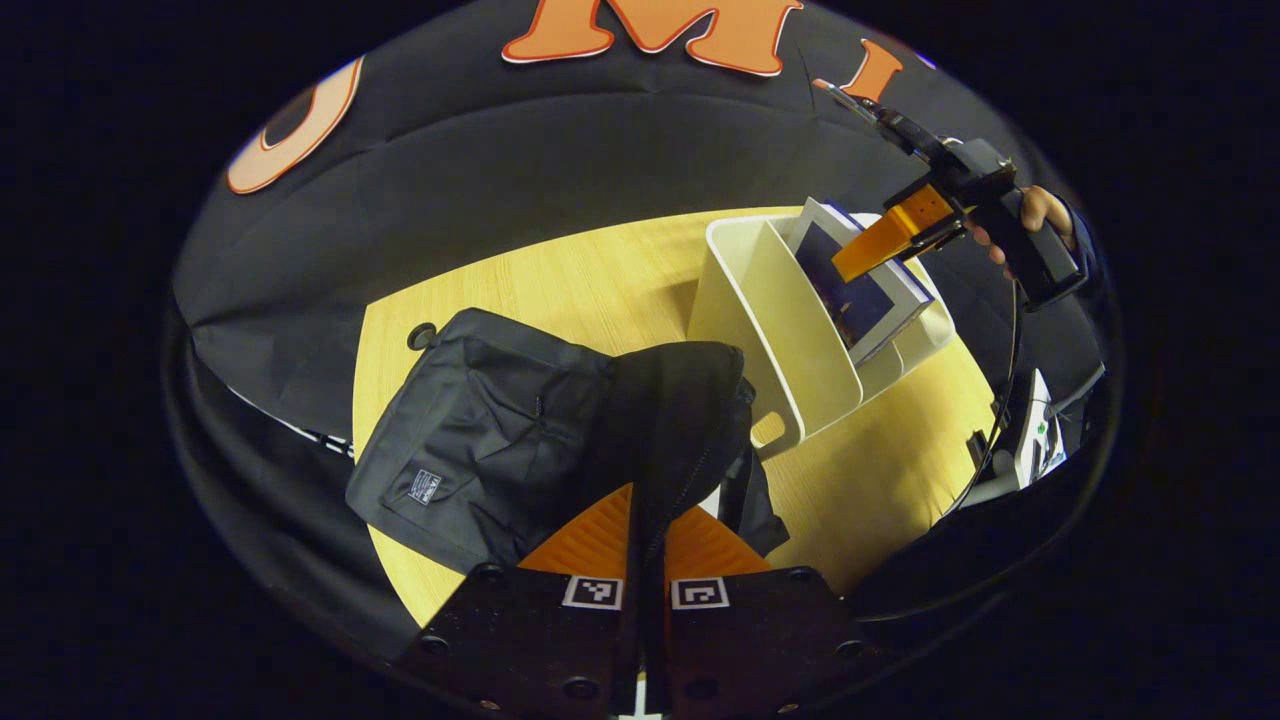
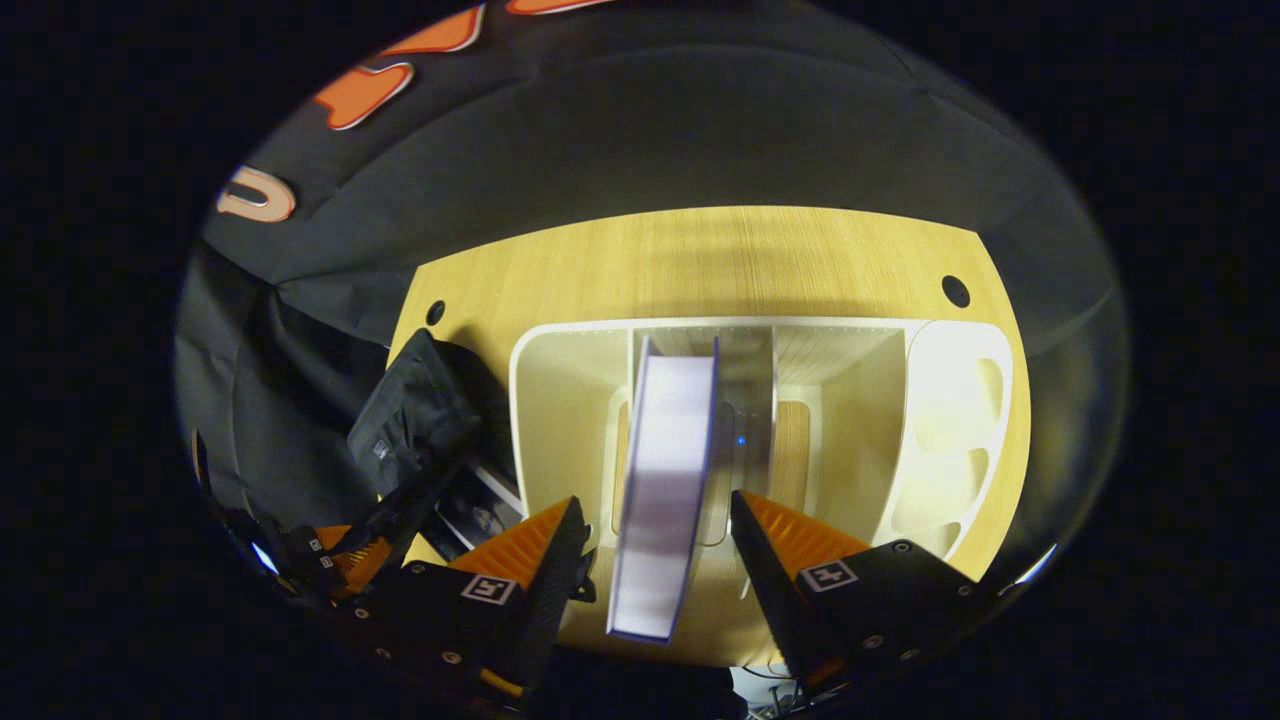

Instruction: Open the schoolbag, grab two books from the bookshelf and put them into the schoolbag.

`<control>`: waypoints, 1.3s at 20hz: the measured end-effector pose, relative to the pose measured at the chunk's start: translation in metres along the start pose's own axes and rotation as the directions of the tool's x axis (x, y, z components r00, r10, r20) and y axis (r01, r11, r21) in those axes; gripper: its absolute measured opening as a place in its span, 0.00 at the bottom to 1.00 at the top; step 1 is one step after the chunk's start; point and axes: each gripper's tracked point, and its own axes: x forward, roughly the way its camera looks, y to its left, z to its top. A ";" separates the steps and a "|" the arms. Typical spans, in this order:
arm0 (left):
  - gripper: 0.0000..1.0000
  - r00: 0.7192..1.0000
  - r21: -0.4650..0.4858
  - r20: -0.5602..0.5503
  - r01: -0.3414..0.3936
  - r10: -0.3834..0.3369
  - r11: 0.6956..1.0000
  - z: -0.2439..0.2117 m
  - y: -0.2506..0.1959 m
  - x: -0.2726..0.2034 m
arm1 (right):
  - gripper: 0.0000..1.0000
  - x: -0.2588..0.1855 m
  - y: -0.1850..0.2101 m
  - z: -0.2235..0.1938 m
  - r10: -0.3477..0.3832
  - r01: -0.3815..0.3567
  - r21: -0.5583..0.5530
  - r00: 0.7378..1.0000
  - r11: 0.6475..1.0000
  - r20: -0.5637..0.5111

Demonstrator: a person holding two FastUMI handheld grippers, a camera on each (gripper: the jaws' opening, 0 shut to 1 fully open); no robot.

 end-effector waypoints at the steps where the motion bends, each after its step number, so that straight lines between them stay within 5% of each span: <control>1: 0.04 1.000 -0.010 -0.004 -0.004 0.004 1.000 -0.001 0.000 0.001 | 0.77 0.005 -0.003 0.001 -0.009 0.009 0.005 1.000 1.000 -0.013; 3: 0.04 1.000 -0.025 -0.011 -0.010 0.009 1.000 -0.003 -0.001 0.002 | 0.60 0.008 -0.005 0.001 -0.016 0.017 0.012 0.999 1.000 -0.039; 6: 0.04 1.000 -0.031 -0.019 -0.023 0.022 0.999 -0.003 -0.002 0.002 | 0.46 0.010 -0.023 0.004 -0.087 0.087 -0.001 0.996 0.996 -0.028; 9: 0.04 0.999 -0.028 -0.013 -0.037 0.036 0.999 -0.001 -0.002 0.002 | 0.37 0.001 -0.028 0.001 -0.071 0.073 0.051 0.997 0.996 -0.039; 10: 0.04 0.999 -0.027 -0.009 -0.036 0.035 0.999 -0.001 -0.004 0.000 | 0.46 -0.003 -0.027 0.002 -0.068 0.069 0.055 0.997 0.996 -0.027; 11: 0.04 0.999 -0.026 -0.005 -0.035 0.035 0.999 -0.001 -0.004 -0.001 | 0.36 -0.009 -0.028 0.003 -0.069 0.069 0.054 0.998 0.996 -0.009; 20: 0.04 0.999 0.065 0.027 0.036 -0.038 0.997 -0.001 0.001 -0.006 | 0.36 -0.097 -0.012 -0.012 -0.028 -0.006 0.171 0.981 0.985 0.192; 26: 0.04 0.994 0.172 0.037 0.093 -0.101 0.981 0.001 0.013 -0.014 | 0.34 -0.145 -0.005 -0.038 -0.074 -0.009 0.270 0.953 0.963 0.294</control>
